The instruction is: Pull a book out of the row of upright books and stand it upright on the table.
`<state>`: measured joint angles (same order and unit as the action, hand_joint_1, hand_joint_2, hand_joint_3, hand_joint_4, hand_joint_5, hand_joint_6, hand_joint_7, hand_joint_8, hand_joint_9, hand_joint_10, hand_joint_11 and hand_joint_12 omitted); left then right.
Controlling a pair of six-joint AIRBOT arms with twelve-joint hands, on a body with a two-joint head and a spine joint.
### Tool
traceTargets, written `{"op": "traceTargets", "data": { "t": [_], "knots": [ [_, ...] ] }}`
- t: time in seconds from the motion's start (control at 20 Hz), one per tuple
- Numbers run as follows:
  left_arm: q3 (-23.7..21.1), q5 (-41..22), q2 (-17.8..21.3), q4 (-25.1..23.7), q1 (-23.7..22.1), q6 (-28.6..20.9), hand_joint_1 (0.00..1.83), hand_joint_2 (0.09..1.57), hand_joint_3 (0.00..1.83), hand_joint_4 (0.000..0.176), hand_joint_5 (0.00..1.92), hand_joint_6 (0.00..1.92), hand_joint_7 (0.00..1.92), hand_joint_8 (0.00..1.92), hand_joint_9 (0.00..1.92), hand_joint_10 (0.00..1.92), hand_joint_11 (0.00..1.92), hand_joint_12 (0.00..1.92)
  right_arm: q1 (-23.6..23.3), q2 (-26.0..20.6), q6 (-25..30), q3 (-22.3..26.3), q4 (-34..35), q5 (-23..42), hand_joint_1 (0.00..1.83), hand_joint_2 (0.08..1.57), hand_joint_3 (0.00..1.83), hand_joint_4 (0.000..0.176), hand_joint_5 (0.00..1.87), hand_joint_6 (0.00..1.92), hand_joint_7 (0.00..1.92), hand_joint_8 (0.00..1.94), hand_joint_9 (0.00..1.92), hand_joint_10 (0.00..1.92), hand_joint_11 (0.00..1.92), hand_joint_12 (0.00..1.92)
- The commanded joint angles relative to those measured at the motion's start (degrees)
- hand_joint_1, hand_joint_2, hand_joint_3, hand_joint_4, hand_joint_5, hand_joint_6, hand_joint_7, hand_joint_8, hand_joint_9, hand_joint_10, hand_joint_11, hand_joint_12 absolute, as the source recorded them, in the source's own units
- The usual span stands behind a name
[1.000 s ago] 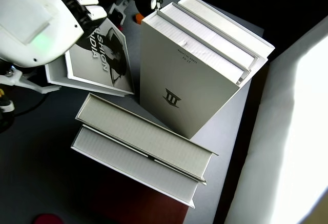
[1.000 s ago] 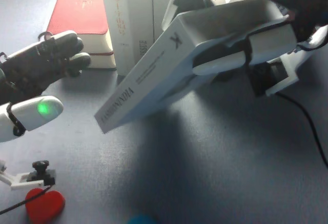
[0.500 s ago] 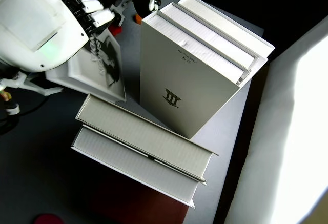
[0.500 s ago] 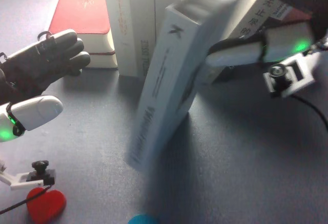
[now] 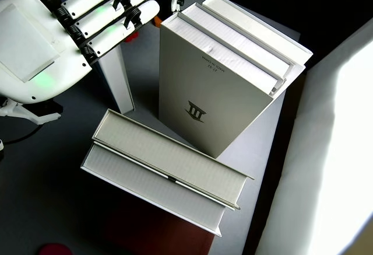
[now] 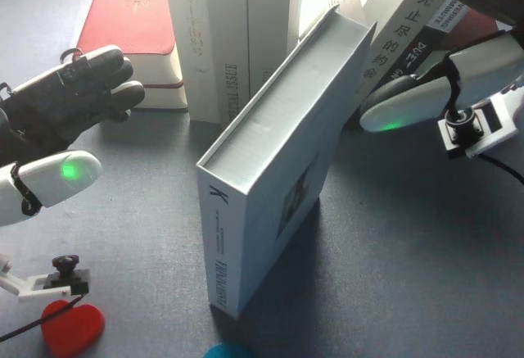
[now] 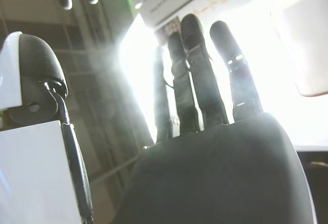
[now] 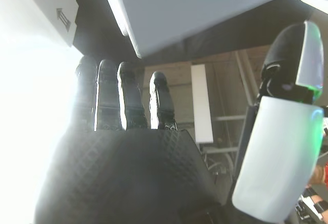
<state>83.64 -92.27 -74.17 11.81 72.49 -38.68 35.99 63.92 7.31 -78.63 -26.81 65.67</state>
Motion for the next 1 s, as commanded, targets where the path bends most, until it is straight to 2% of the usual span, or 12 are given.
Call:
{"op": "traceTargets", "data": {
  "t": [0.0,0.3,0.4,0.5,0.6,0.65,0.7,0.75,0.8,0.85,0.9,0.95],
  "knots": [
    [0.3,-7.1,-0.4,0.8,-0.3,-0.7,1.00,0.88,0.00,0.022,0.52,0.00,0.46,0.00,0.58,0.00,0.00,1.47,-0.4,0.1,0.5,0.3,3.5,5.9,0.86,0.77,0.01,0.176,0.00,0.00,0.00,0.00,0.00,0.00,0.00,0.00],
    [0.8,-7.1,-0.4,0.9,-0.5,-0.7,0.96,0.88,0.00,0.035,0.52,0.00,0.41,0.00,0.55,0.00,0.00,1.46,-0.4,0.0,0.5,0.3,3.5,5.9,0.77,0.77,0.01,0.157,0.00,0.00,0.00,0.00,0.00,0.00,0.00,0.00],
    [0.9,-7.1,-0.4,0.8,-0.8,-0.7,0.96,0.88,0.00,0.033,0.51,0.00,0.40,0.00,0.52,0.00,0.00,1.48,-0.3,-0.3,0.5,0.4,3.6,6.1,0.80,0.75,0.00,0.174,0.00,0.00,0.00,0.00,0.00,0.00,0.00,0.00],
    [1.1,-7.1,-0.5,0.4,-1.3,-0.7,0.98,0.85,0.00,0.048,0.48,0.00,0.38,0.00,0.47,0.00,0.00,1.49,0.3,-0.8,0.5,0.6,4.0,6.5,0.81,0.70,0.00,0.118,0.00,0.00,0.00,0.00,0.00,0.00,0.00,0.00],
    [1.5,-7.0,-0.6,0.1,-1.8,-0.7,0.93,0.81,0.00,0.063,0.42,0.00,0.34,0.00,0.43,0.00,0.00,1.49,1.4,-1.4,0.4,0.8,5.3,7.3,0.79,0.67,0.00,0.086,0.00,0.00,0.00,0.00,0.00,0.00,0.00,0.00],
    [1.6,-6.9,-0.5,-0.1,-2.2,-0.7,0.93,0.79,0.00,0.068,0.38,0.00,0.28,0.00,0.40,0.00,0.00,1.49,2.0,-1.8,0.1,0.9,6.4,7.9,0.67,0.72,0.00,0.117,0.00,0.00,0.00,0.00,0.00,0.00,0.06,0.03],
    [1.6,-6.9,-0.5,-0.2,-2.4,-0.7,0.93,0.79,0.00,0.068,0.38,0.00,0.28,0.00,0.40,0.00,0.00,1.49,2.8,-2.4,-0.6,1.2,7.6,8.6,0.67,0.72,0.00,0.117,0.00,0.00,0.00,0.00,0.00,0.00,0.06,0.03],
    [1.7,-6.9,-0.5,-0.4,-2.6,-0.7,0.93,0.80,0.00,0.070,0.36,0.00,0.28,0.00,0.39,0.00,0.00,1.47,3.6,-3.2,-1.8,1.8,9.1,9.4,0.65,0.71,0.02,0.091,0.00,0.00,0.00,0.00,0.00,0.00,0.01,0.47],
    [1.8,-6.9,-0.6,-0.4,-2.8,-0.7,0.94,0.80,0.00,0.059,0.34,0.00,0.27,0.00,0.38,0.00,0.00,1.43,5.0,-4.2,-3.8,2.7,11.3,10.8,0.79,0.69,0.01,0.090,0.00,0.00,0.00,0.00,0.00,0.00,0.00,0.40],
    [1.9,-6.9,-0.7,-0.4,-2.8,-0.7,0.94,0.81,0.00,0.053,0.33,0.00,0.27,0.00,0.39,0.00,0.00,1.41,6.6,-5.3,-5.5,3.7,13.4,12.3,0.75,0.63,0.00,0.123,0.00,0.00,0.00,0.00,0.00,0.00,0.00,0.33],
    [2.0,-7.0,-0.8,-0.4,-2.8,-0.7,0.92,0.83,0.00,0.048,0.34,0.00,0.33,0.01,0.41,0.01,0.00,1.39,8.5,-6.3,-7.4,5.0,15.9,13.9,0.74,0.63,0.00,0.116,0.00,0.00,0.00,0.00,0.00,0.00,0.00,0.64],
    [1.9,-7.0,-0.8,-0.4,-2.8,-0.7,0.92,0.83,0.00,0.048,0.34,0.00,0.33,0.01,0.41,0.01,0.00,1.39,9.9,-6.9,-8.3,5.8,17.0,14.7,0.74,0.63,0.00,0.116,0.00,0.00,0.00,0.00,0.00,0.00,0.00,0.64]
  ]
}}
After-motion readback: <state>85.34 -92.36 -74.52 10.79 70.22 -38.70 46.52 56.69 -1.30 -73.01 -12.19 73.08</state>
